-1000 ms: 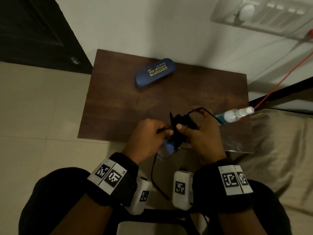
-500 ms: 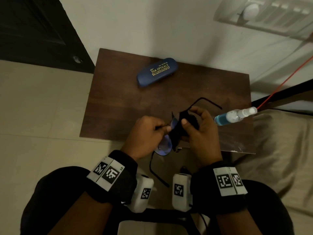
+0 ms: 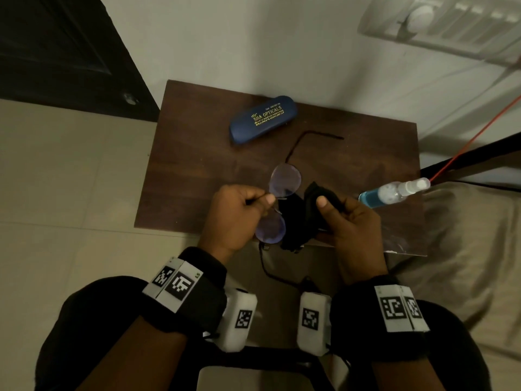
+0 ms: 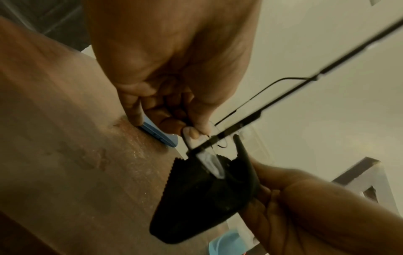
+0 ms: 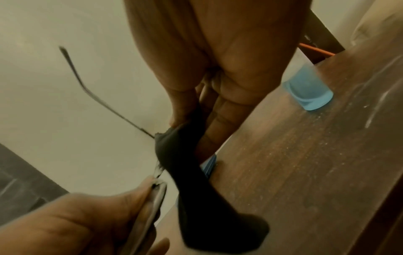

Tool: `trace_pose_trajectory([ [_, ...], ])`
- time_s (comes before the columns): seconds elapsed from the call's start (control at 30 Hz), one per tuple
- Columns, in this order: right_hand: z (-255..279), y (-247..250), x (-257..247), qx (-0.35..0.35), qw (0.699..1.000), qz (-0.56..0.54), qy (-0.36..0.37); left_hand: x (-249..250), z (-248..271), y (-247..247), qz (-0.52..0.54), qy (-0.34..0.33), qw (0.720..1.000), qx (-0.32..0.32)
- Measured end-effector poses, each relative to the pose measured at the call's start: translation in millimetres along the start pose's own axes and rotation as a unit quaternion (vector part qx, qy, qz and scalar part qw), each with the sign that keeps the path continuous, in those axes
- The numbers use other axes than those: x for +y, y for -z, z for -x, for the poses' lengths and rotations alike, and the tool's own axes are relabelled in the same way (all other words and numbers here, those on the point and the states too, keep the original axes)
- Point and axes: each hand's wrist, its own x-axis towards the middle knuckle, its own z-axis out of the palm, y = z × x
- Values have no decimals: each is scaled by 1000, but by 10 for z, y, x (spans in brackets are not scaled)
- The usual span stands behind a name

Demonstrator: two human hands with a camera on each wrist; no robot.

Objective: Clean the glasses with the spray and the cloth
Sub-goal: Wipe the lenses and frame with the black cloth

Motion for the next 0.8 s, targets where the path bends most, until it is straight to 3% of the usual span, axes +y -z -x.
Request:
trace_pose_trajectory([
  [0.2,41,42,-43,-69,998,6,-2,25,-25,-15,21,28,997,68],
  [0.43,43,-115,12,-121,992,44,-10,108,12,-70,53,74,993,69],
  [0.8,27,-234,162,-51,996,70,2,194,60,-111,125,99,987,35],
])
